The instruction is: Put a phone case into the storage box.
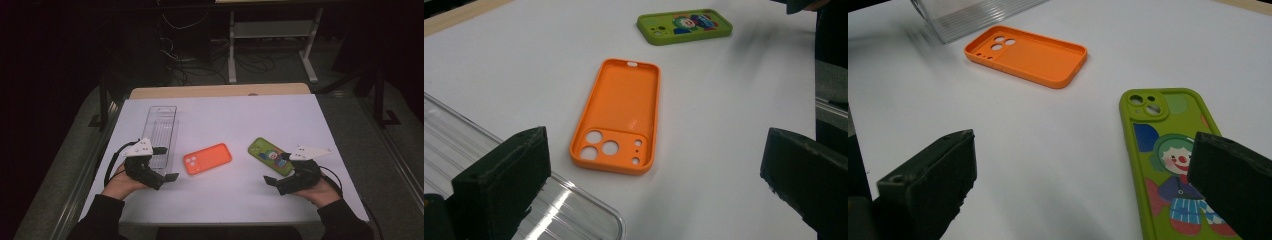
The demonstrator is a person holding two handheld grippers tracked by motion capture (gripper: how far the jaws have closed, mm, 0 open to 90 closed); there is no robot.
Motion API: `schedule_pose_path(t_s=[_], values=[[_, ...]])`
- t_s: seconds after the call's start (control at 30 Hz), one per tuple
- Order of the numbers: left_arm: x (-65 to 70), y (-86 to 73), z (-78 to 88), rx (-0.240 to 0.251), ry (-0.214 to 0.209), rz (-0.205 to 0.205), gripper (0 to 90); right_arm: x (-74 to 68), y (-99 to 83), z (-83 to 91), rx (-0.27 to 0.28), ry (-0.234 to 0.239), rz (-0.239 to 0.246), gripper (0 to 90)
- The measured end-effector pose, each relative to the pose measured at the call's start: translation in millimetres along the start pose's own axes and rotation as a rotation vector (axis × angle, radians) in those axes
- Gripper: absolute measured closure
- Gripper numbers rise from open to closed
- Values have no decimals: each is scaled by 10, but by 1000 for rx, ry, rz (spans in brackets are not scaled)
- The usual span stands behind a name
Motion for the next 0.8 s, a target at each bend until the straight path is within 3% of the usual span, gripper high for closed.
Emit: schedule_pose_path(t_s=[0.23,0.27,0.37,0.57,0.63,0.8], values=[[-3,88,-25,19,2,29,0,2,1,-8,1,5,3,0],[-19,137,-54,25,14,49,11,4,6,-11,3,7,1,0],[-41,202,-86,24,20,57,45,6,6,-10,3,6,-2,0],[-78,416,-236,50,19,83,183,5,3,-10,-1,8,-2,0],[-56,466,-307,50,9,86,300,3,3,-11,0,10,-1,0],[-10,511,-543,12,-22,83,434,-1,3,-11,-1,14,4,0]])
Point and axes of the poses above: each handheld gripper's, and its own axes: z roughly backward along the jaws, y roughly out of its top, x roughly to its right, the point moved 6 cm from there along -z, roughly forward along the jaws, and after that the axes turned 6 degrees about x, right-handed, at the moved point
